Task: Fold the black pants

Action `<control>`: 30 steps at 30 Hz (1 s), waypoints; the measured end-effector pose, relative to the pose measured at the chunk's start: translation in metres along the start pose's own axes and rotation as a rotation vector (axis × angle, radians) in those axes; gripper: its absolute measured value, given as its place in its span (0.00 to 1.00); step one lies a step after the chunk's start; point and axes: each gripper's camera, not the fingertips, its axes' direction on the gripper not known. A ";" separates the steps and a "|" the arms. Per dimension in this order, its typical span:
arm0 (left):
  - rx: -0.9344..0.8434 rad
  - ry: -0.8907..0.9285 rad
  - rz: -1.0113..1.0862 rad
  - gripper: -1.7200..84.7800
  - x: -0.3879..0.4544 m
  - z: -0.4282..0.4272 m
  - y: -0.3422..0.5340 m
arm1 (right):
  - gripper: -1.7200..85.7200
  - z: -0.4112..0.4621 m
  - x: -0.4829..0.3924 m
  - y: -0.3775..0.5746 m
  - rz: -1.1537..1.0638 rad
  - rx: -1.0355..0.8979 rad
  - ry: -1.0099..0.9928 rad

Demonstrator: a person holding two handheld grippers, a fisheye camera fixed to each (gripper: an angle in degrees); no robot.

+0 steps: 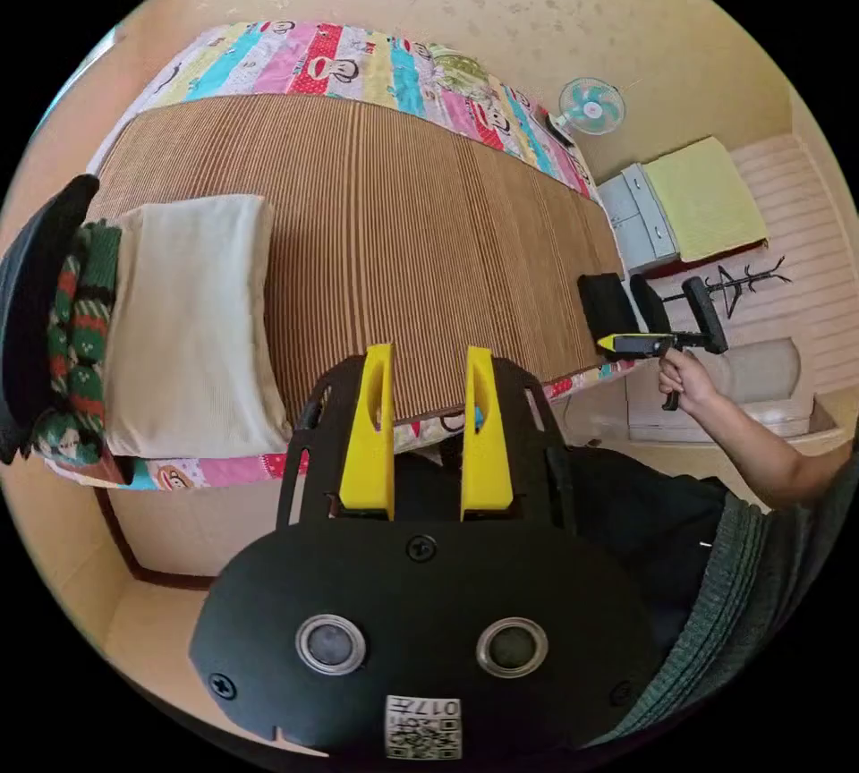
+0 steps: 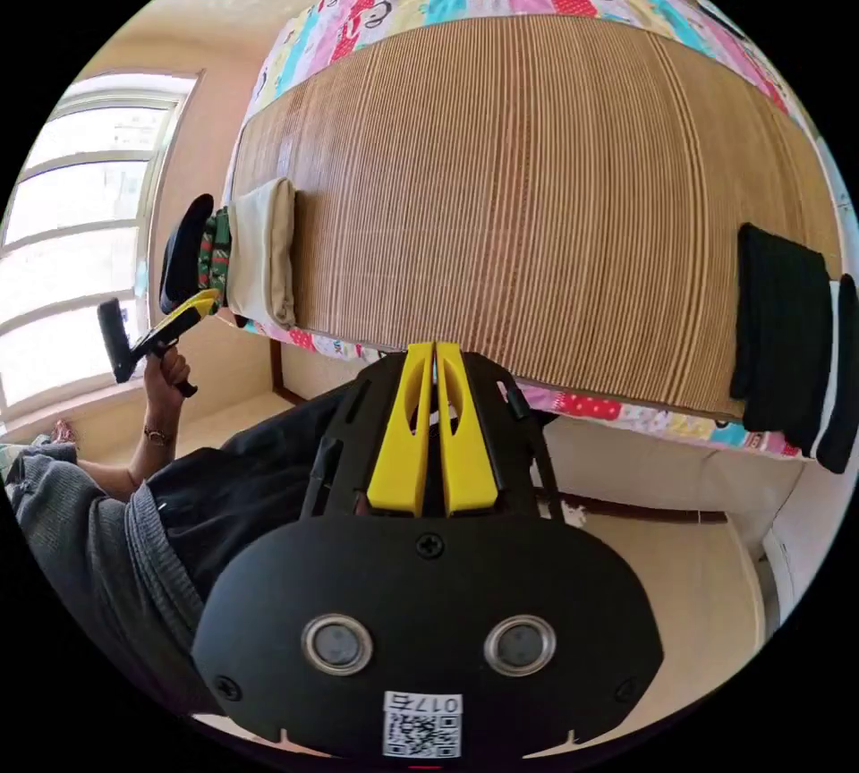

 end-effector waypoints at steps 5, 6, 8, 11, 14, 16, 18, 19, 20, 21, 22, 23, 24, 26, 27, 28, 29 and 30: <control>-0.017 -0.016 0.267 0.15 0.105 0.030 -0.040 | 0.03 -0.102 -0.012 0.105 0.168 0.283 0.410; -0.024 -0.009 0.301 0.15 0.127 0.040 -0.051 | 0.03 -0.106 -0.011 0.116 0.192 0.315 0.426; -0.018 0.009 0.335 0.15 0.159 0.056 -0.065 | 0.03 -0.113 -0.002 0.157 0.301 0.449 0.438; 0.001 0.016 0.365 0.15 0.213 0.084 -0.085 | 0.05 -0.104 0.031 0.203 0.491 0.501 0.354; -0.003 0.019 0.379 0.15 0.265 0.116 -0.100 | 0.07 -0.094 0.075 0.256 0.642 0.606 0.177; -0.027 0.004 0.390 0.15 0.307 0.147 -0.108 | 0.09 -0.089 0.106 0.288 0.729 0.671 0.073; -0.036 -0.014 0.396 0.15 0.338 0.169 -0.113 | 0.11 -0.085 0.140 0.315 0.805 0.719 -0.013; -0.044 -0.023 0.396 0.15 0.357 0.182 -0.116 | 0.12 -0.082 0.164 0.329 0.852 0.746 -0.069; -0.049 -0.028 0.394 0.15 0.367 0.189 -0.118 | 0.13 -0.080 0.188 0.340 0.889 0.767 -0.128; -0.054 -0.034 0.389 0.15 0.385 0.203 -0.123 | 0.14 -0.079 0.200 0.345 0.904 0.779 -0.155; -0.056 -0.032 0.380 0.15 0.403 0.216 -0.128 | 0.15 -0.077 0.222 0.352 0.934 0.802 -0.198; -0.058 -0.028 0.377 0.15 0.411 0.222 -0.130 | 0.15 -0.077 0.243 0.358 0.962 0.829 -0.231; -0.066 -0.024 0.367 0.15 0.428 0.235 -0.136 | 0.15 -0.077 0.254 0.360 0.977 0.841 -0.245; -0.057 -0.022 0.334 0.15 0.449 0.251 -0.143 | 0.16 -0.079 0.294 0.365 1.043 0.866 -0.287; -0.035 -0.011 0.309 0.15 0.459 0.258 -0.144 | 0.16 -0.080 0.303 0.364 1.058 0.864 -0.288; -0.012 -0.002 0.278 0.15 0.467 0.266 -0.145 | 0.17 -0.081 0.321 0.363 1.087 0.849 -0.279; -0.004 0.001 0.261 0.15 0.469 0.270 -0.145 | 0.17 -0.080 0.340 0.362 1.116 0.832 -0.279; 0.006 -0.002 0.229 0.15 0.474 0.279 -0.144 | 0.17 -0.079 0.349 0.361 1.130 0.828 -0.289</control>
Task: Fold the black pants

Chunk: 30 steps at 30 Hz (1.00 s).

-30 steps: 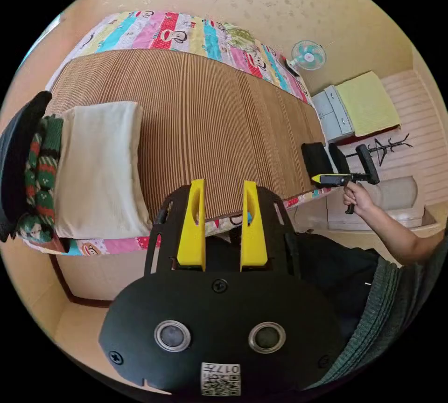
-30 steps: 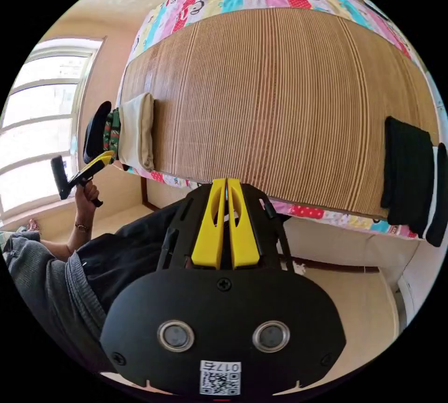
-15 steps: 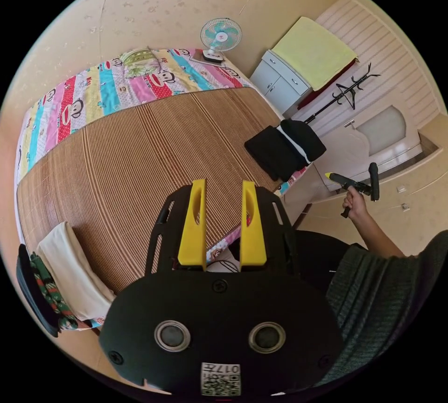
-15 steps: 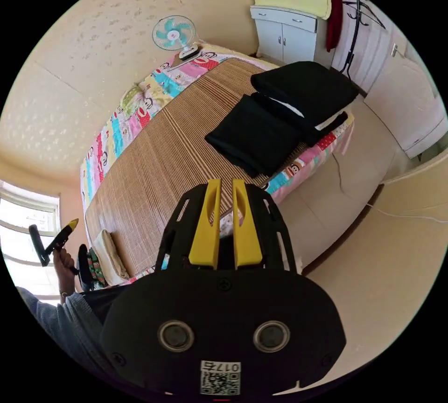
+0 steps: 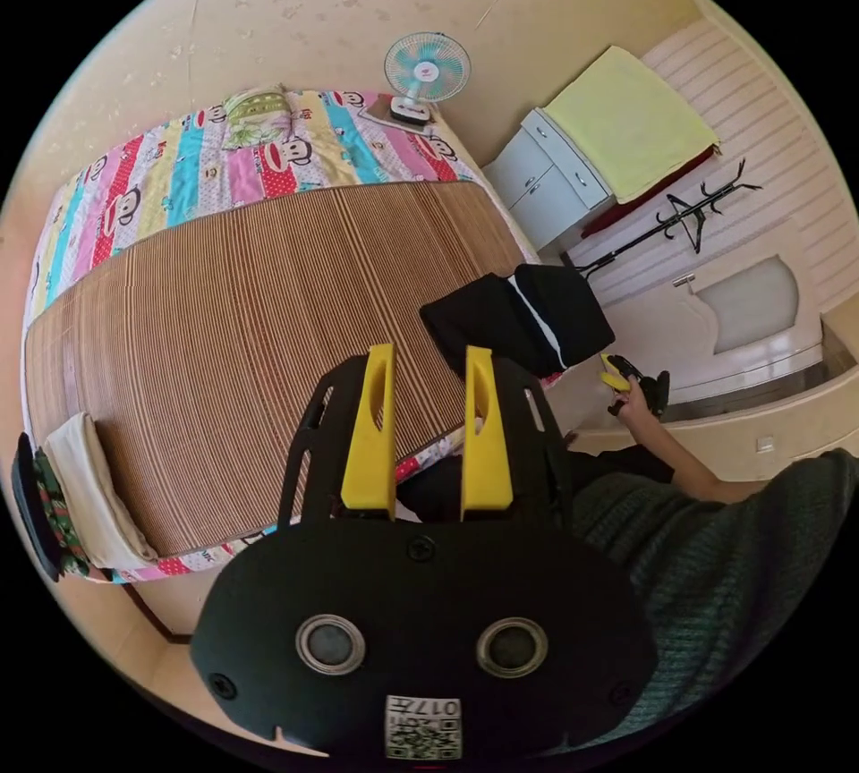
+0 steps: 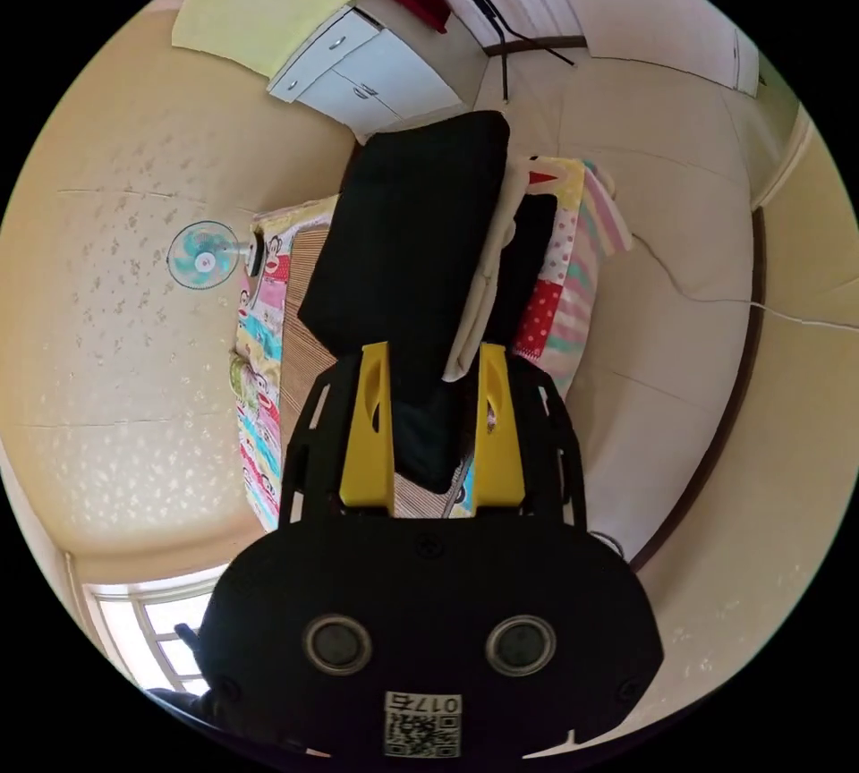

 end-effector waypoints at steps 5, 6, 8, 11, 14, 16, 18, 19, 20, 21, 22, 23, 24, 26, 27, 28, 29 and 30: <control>0.018 -0.063 -0.129 0.16 0.003 0.033 0.007 | 0.12 0.021 0.038 -0.035 0.165 0.024 -0.138; 0.034 -0.077 -0.163 0.16 0.001 0.038 0.010 | 0.10 0.021 0.038 -0.035 0.166 0.039 -0.154; 0.057 -0.095 -0.229 0.16 -0.005 0.043 0.017 | 0.06 0.011 0.028 -0.031 0.188 0.091 -0.112; 0.116 -0.102 -0.322 0.16 -0.012 0.045 0.029 | 0.05 -0.021 -0.012 -0.022 0.022 0.236 -0.263; 0.153 -0.135 -0.376 0.15 -0.015 0.051 0.036 | 0.04 -0.034 -0.089 -0.027 -0.277 0.268 -0.451; 0.152 -0.142 -0.391 0.15 -0.017 0.063 0.032 | 0.04 -0.016 -0.146 -0.032 -0.524 0.159 -0.523; 0.140 -0.140 -0.387 0.15 -0.016 0.075 0.023 | 0.04 0.025 -0.191 -0.036 -0.676 -0.031 -0.586; 0.135 -0.138 -0.382 0.15 -0.014 0.084 0.017 | 0.04 0.058 -0.212 -0.036 -0.705 -0.174 -0.583; 0.134 -0.134 -0.381 0.15 -0.013 0.088 0.013 | 0.05 0.080 -0.222 -0.035 -0.704 -0.270 -0.557; 0.135 -0.116 -0.374 0.15 -0.009 0.095 0.006 | 0.05 0.084 -0.222 -0.033 -0.703 -0.275 -0.550; 0.138 -0.098 -0.359 0.15 -0.003 0.101 -0.001 | 0.06 0.080 -0.212 -0.029 -0.676 -0.221 -0.547; 0.140 -0.095 -0.349 0.15 0.000 0.104 -0.004 | 0.07 0.070 -0.191 -0.025 -0.609 -0.134 -0.538; 0.146 -0.106 -0.332 0.15 0.007 0.108 -0.007 | 0.07 0.065 -0.177 -0.023 -0.563 -0.089 -0.520; 0.155 -0.149 -0.314 0.15 0.018 0.115 -0.007 | 0.10 0.050 -0.107 -0.008 -0.320 0.073 -0.317; 0.154 -0.174 -0.302 0.15 0.023 0.121 -0.004 | 0.11 0.047 -0.089 -0.002 -0.263 0.109 -0.242; 0.142 -0.196 -0.295 0.16 0.026 0.128 0.000 | 0.13 0.044 -0.055 0.011 -0.165 0.160 -0.097; 0.132 -0.206 -0.293 0.16 0.026 0.133 0.002 | 0.14 0.043 -0.026 0.022 -0.072 0.176 0.008; 0.106 -0.223 -0.298 0.16 0.026 0.142 0.005 | 0.15 0.044 -0.013 0.028 -0.031 0.179 0.042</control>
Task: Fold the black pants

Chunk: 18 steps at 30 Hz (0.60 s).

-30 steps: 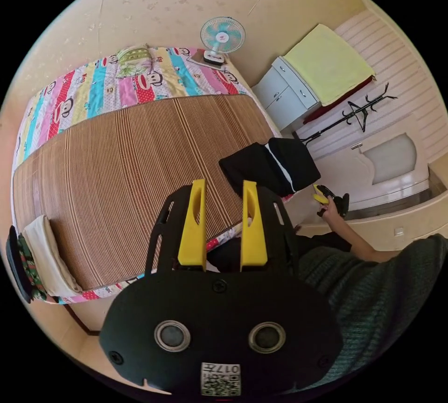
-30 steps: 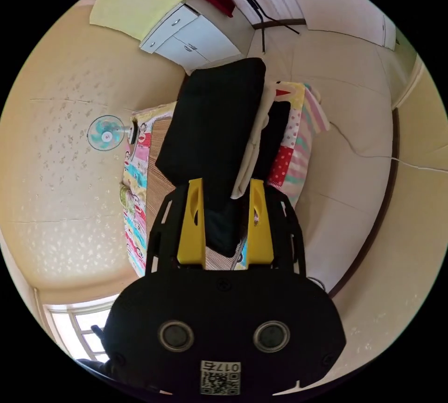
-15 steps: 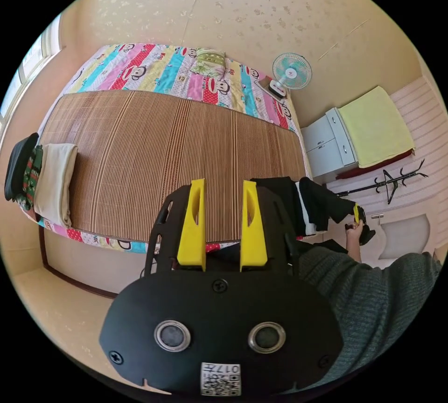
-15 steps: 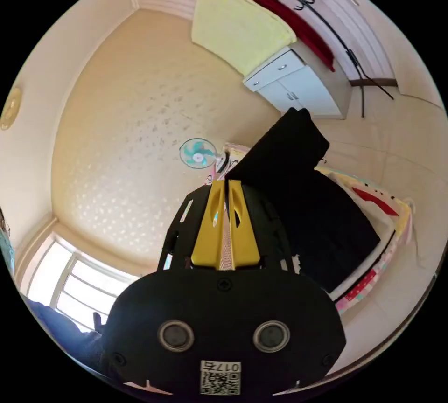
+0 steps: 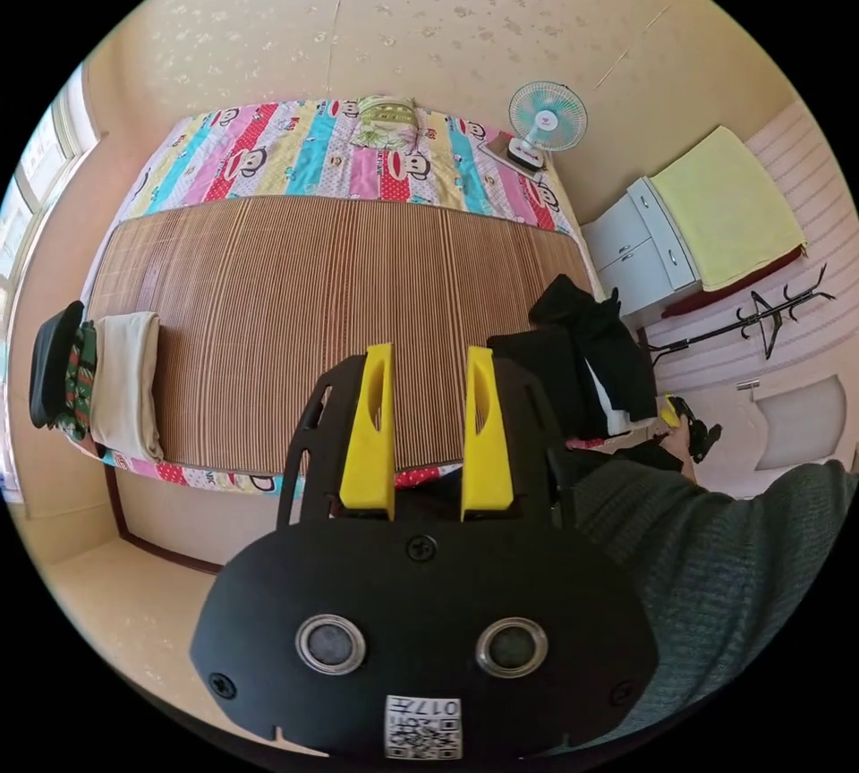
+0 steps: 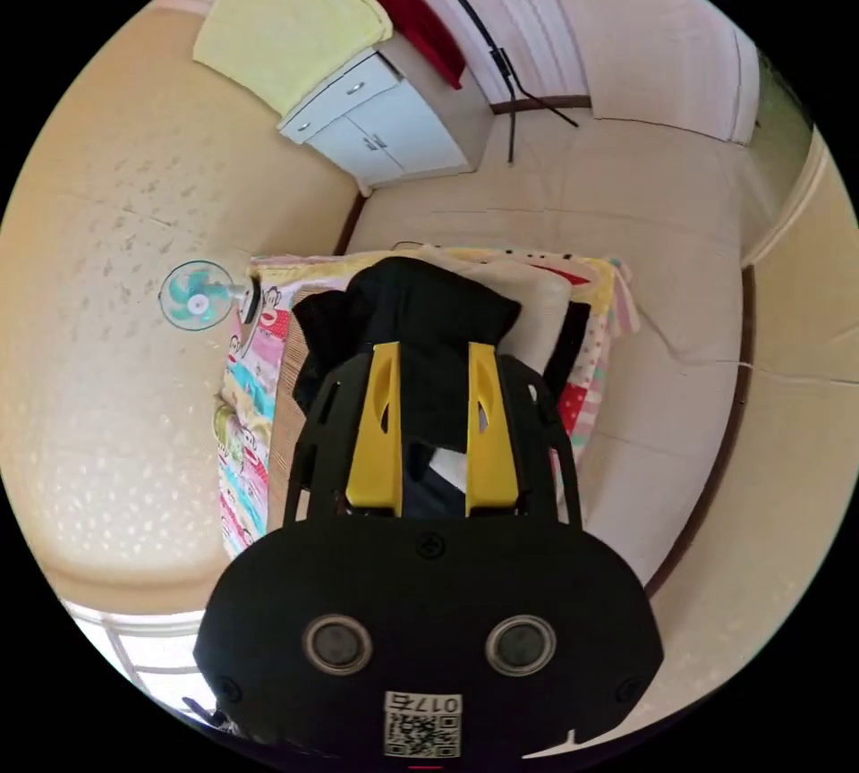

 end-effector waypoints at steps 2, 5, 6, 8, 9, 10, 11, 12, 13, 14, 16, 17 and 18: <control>-0.039 -0.006 -0.016 0.16 -0.002 0.014 0.005 | 0.16 0.005 0.040 0.022 0.099 -0.016 0.028; -0.069 0.042 -0.028 0.16 -0.002 0.033 0.005 | 0.16 0.030 0.065 0.037 0.107 -0.104 -0.092; -0.079 0.057 -0.016 0.16 0.002 0.040 0.001 | 0.16 0.036 0.067 0.040 0.095 -0.114 -0.121; -0.093 0.070 0.015 0.16 0.012 0.050 -0.008 | 0.14 0.065 0.077 0.044 0.096 -0.191 -0.107; -0.090 0.076 0.039 0.16 0.022 0.054 -0.013 | 0.14 0.072 0.081 0.044 0.117 -0.214 -0.099; -0.077 0.084 0.066 0.16 0.032 0.055 -0.018 | 0.12 0.078 0.090 0.045 0.149 -0.222 -0.135; -0.069 0.088 0.079 0.17 0.036 0.055 -0.019 | 0.09 0.075 0.097 0.046 0.172 -0.200 -0.175; -0.049 0.092 0.107 0.17 0.046 0.053 -0.020 | 0.08 0.070 0.097 0.047 0.165 -0.176 -0.197; -0.027 0.093 0.131 0.17 0.054 0.050 -0.018 | 0.07 0.055 0.092 0.047 0.106 -0.119 -0.247; -0.015 0.092 0.143 0.17 0.058 0.049 -0.017 | 0.06 0.037 0.081 0.046 0.007 -0.051 -0.347; 0.015 0.112 0.193 0.16 0.068 0.046 -0.008 | 0.06 0.023 0.058 0.035 -0.124 -0.040 -0.510; 0.015 0.130 0.212 0.16 0.071 0.046 -0.006 | 0.05 0.022 0.038 0.018 -0.226 -0.080 -0.674; 0.001 0.178 0.256 0.15 0.076 0.049 -0.002 | 0.05 0.022 0.025 0.008 -0.282 -0.108 -0.745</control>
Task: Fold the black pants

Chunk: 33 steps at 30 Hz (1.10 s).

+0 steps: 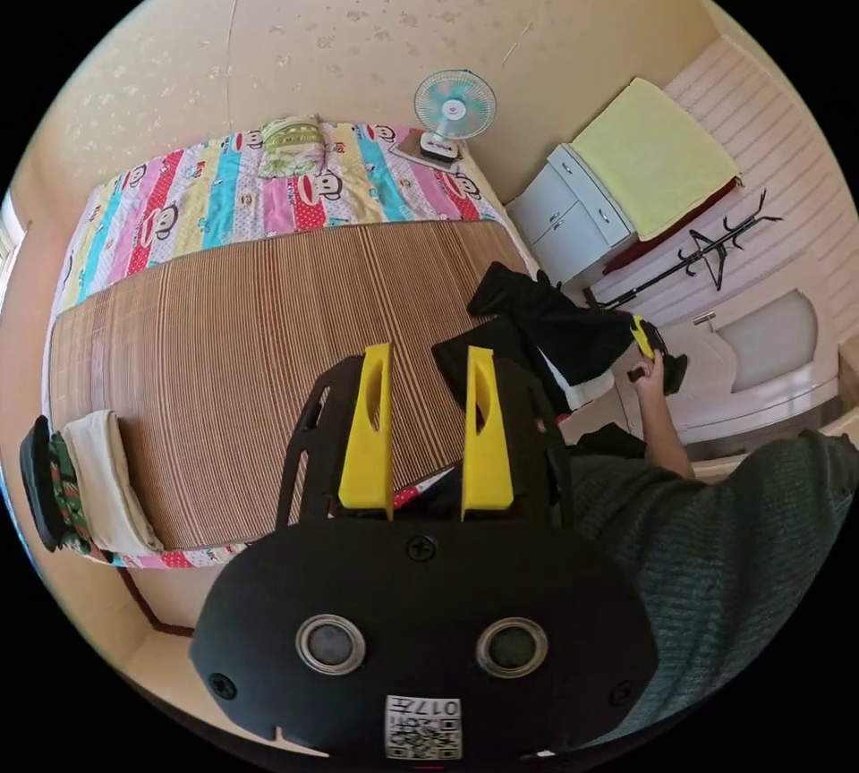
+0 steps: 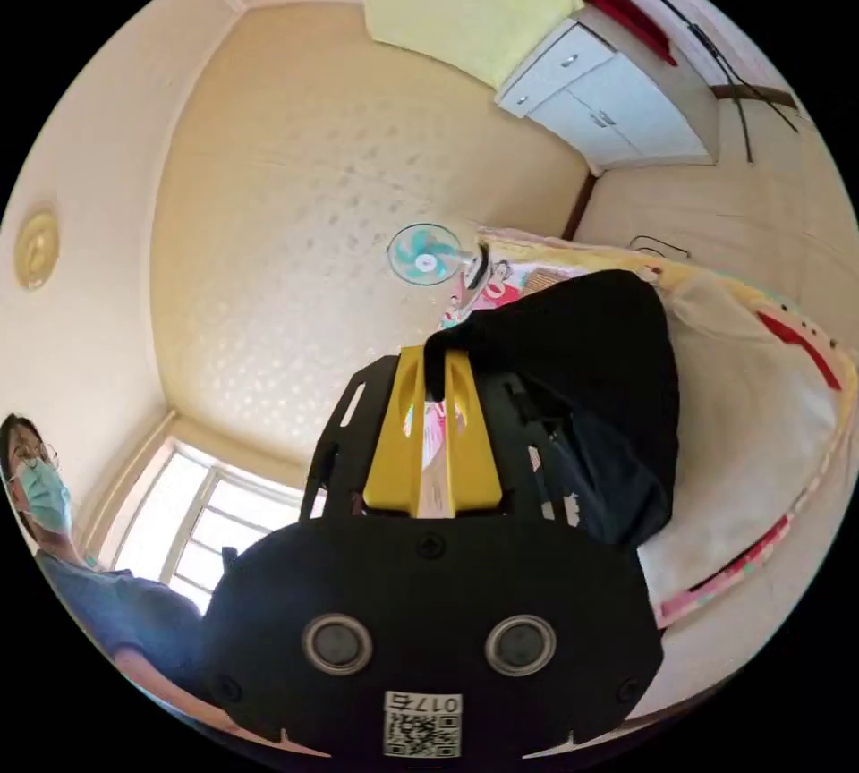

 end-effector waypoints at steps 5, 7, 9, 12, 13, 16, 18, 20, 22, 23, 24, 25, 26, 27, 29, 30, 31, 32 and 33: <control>-0.046 0.126 0.175 0.16 0.036 0.017 -0.003 | 0.05 0.070 -0.142 -0.052 -0.484 -0.329 -0.045; 0.013 0.133 0.278 0.17 0.071 0.007 -0.016 | 0.05 0.089 -0.184 -0.038 -0.566 -0.410 -0.171; 0.093 0.126 0.349 0.19 0.101 -0.009 -0.030 | 0.04 0.102 -0.223 -0.016 -0.650 -0.485 -0.300; 0.252 0.140 0.453 0.22 0.147 -0.049 -0.050 | 0.04 0.109 -0.289 0.037 -0.810 -0.580 -0.464; 0.316 0.158 0.496 0.23 0.165 -0.067 -0.053 | 0.04 0.108 -0.312 0.061 -0.870 -0.613 -0.535; 0.413 0.135 0.585 0.18 0.208 -0.102 -0.049 | 0.04 0.100 -0.359 0.120 -0.964 -0.685 -0.682; 0.502 0.005 0.534 0.08 0.221 -0.119 -0.033 | 0.04 0.088 -0.375 0.149 -1.029 -0.667 -0.669; 0.629 -0.105 0.472 0.03 0.218 -0.138 -0.011 | 0.04 0.069 -0.377 0.167 -1.149 -0.616 -0.587; 0.661 0.020 0.370 0.02 0.191 -0.161 -0.001 | 0.04 0.054 -0.365 0.175 -1.194 -0.645 -0.600; 0.657 0.052 0.335 0.02 0.183 -0.167 0.000 | 0.03 0.036 -0.351 0.179 -1.209 -0.597 -0.648; 0.654 0.085 0.270 0.02 0.169 -0.176 0.001 | 0.03 0.026 -0.341 0.181 -1.218 -0.558 -0.667; 0.667 0.089 0.216 0.02 0.158 -0.187 0.005 | 0.03 0.005 -0.320 0.186 -1.245 -0.484 -0.688; 0.677 0.090 0.195 0.02 0.153 -0.193 0.008 | 0.03 -0.012 -0.297 0.192 -1.253 -0.414 -0.679; 0.700 0.096 0.166 0.02 0.145 -0.207 0.015 | 0.03 -0.018 -0.284 0.195 -1.247 -0.384 -0.664; 0.749 0.109 0.153 0.02 0.139 -0.231 0.028 | 0.04 -0.030 -0.234 0.219 -1.251 -0.316 -0.536; 0.789 0.110 0.151 0.02 0.139 -0.248 0.037 | 0.04 -0.030 -0.223 0.228 -1.253 -0.313 -0.495; 0.827 0.106 0.157 0.02 0.142 -0.265 0.045 | 0.05 -0.028 -0.202 0.246 -1.255 -0.329 -0.428; 0.844 0.103 0.163 0.02 0.145 -0.273 0.049 | 0.10 -0.027 -0.184 0.266 -1.244 -0.367 -0.401; 0.870 0.089 0.191 0.02 0.152 -0.290 0.055 | 0.12 -0.026 -0.177 0.276 -1.235 -0.387 -0.397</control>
